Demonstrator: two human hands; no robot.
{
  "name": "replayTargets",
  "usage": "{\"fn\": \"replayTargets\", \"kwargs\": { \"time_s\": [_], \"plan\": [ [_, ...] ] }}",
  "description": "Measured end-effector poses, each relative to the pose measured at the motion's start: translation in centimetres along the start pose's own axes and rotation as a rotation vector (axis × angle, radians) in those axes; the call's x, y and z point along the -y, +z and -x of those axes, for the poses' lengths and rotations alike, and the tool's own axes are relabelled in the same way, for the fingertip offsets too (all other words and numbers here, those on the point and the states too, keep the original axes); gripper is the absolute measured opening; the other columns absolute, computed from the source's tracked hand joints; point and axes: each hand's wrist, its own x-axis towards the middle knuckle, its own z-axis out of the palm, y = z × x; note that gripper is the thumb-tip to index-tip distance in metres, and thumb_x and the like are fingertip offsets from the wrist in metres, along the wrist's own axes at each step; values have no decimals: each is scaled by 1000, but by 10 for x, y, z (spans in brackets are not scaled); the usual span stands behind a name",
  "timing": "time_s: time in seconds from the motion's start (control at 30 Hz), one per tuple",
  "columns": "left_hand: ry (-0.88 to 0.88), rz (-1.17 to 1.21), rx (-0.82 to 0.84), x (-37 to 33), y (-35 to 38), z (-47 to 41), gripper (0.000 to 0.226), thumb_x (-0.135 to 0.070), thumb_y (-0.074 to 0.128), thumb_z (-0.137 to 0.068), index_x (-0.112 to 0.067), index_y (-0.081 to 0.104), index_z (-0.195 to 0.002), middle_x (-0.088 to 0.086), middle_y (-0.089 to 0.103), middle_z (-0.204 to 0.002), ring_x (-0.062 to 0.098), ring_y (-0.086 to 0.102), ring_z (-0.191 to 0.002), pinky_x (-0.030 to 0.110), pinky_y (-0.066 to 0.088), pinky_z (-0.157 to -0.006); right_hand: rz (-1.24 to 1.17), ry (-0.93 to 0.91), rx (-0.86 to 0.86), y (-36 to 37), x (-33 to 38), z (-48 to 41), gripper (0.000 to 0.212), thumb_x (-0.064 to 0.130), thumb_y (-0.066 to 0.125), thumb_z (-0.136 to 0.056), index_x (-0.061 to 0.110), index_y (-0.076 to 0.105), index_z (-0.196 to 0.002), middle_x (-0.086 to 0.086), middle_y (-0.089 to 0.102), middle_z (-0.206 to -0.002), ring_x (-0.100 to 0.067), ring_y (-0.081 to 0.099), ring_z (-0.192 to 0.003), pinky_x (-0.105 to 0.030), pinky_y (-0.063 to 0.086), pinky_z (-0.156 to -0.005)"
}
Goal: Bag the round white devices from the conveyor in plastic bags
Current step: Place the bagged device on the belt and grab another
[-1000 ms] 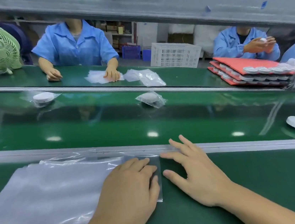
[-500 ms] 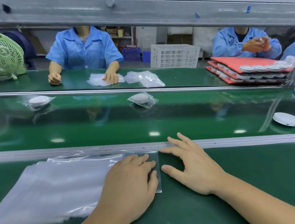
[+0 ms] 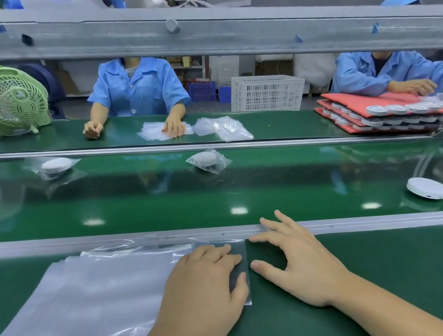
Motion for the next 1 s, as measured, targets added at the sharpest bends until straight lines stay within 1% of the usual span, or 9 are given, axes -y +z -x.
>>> {"fn": "replayTargets", "kwargs": {
  "time_s": [0.1, 0.33, 0.47, 0.63, 0.83, 0.9, 1.0],
  "plan": [
    [2, 4, -7, 0, 0, 1, 66, -63, 17, -86, -43, 53, -137, -27, 47, -146, 1, 34, -135, 24, 27, -112, -13, 4, -1, -1, 1, 1, 62, 85, 40, -81, 60, 45, -137, 33, 20, -162, 10, -11, -151, -29, 8, -126],
    [11, 0, -4, 2, 3, -1, 63, -63, 21, -86, -42, 57, -134, -26, 50, -142, -1, 38, -131, 24, 31, -110, -6, -2, -7, 1, -1, 0, 62, 85, 42, -81, 59, 46, -137, 33, 23, -161, 9, -10, -151, -25, 7, -123],
    [5, 16, -15, 1, 1, -1, 63, -64, 22, -86, -42, 58, -133, -26, 52, -141, 0, 39, -130, 24, 31, -108, -17, 5, -6, 2, -1, 0, 61, 86, 41, -81, 59, 46, -136, 34, 23, -160, 9, -7, -151, -28, 9, -125],
    [8, -7, -7, 1, 3, -1, 65, -64, 19, -86, -42, 55, -135, -26, 48, -143, 1, 38, -131, 25, 31, -110, -1, -1, -18, 3, -3, -1, 62, 85, 42, -81, 58, 48, -135, 34, 27, -159, 6, -1, -153, -29, 11, -125],
    [-2, 1, -27, 0, 1, -1, 63, -64, 20, -87, -43, 56, -134, -28, 49, -142, 0, 38, -131, 24, 31, -109, -23, 9, -22, 4, -4, -2, 60, 86, 42, -80, 58, 50, -133, 36, 28, -156, 7, 0, -152, -30, 13, -125],
    [2, 0, -31, 0, 1, -1, 59, -62, 20, -90, -43, 55, -134, -27, 52, -138, 1, 41, -128, 24, 34, -107, -28, 7, -32, 4, -5, -2, 60, 85, 42, -80, 57, 51, -133, 36, 30, -155, 7, 1, -152, -30, 13, -125],
    [-7, 7, -29, 2, 1, -1, 47, -59, 28, -96, -45, 50, -135, -28, 56, -131, 0, 43, -124, 23, 38, -102, -38, 11, -49, 5, -6, -1, 59, 83, 44, -81, 55, 54, -132, 35, 33, -153, 7, 4, -152, -29, 14, -125]
  ]
}}
